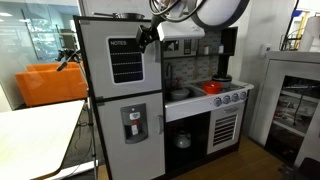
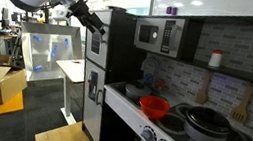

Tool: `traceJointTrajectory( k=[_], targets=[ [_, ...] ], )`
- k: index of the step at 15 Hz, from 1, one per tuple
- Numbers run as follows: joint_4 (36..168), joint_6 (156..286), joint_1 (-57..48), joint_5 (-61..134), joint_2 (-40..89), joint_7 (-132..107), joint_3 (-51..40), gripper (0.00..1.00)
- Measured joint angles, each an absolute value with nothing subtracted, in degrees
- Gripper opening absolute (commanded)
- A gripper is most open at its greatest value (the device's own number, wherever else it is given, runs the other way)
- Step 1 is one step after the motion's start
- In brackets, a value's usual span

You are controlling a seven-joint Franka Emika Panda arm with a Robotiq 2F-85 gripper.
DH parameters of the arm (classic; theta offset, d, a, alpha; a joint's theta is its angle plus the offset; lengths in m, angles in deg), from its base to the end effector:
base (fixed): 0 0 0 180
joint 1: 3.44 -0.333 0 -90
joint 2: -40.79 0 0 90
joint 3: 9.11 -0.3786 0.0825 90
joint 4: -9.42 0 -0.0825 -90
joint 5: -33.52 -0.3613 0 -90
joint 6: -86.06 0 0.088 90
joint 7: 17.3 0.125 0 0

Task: Open the upper fridge door

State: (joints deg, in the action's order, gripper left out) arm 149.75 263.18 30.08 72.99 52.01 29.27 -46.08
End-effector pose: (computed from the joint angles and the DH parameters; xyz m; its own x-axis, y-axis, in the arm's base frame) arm 0.4824 0.0964 0.4979 0.6818 -0.0041 0.7315 -0.0578 -0.9972 0.0483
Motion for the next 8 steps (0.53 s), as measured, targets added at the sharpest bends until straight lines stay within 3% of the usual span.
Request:
traceJointTrajectory(
  k=[7,8],
  targets=[
    [148.39,263.13,36.47,79.55,52.02,35.43,-52.05,1.00],
    [148.24,263.11,37.21,80.28,52.03,36.20,-52.77,0.92]
  ],
)
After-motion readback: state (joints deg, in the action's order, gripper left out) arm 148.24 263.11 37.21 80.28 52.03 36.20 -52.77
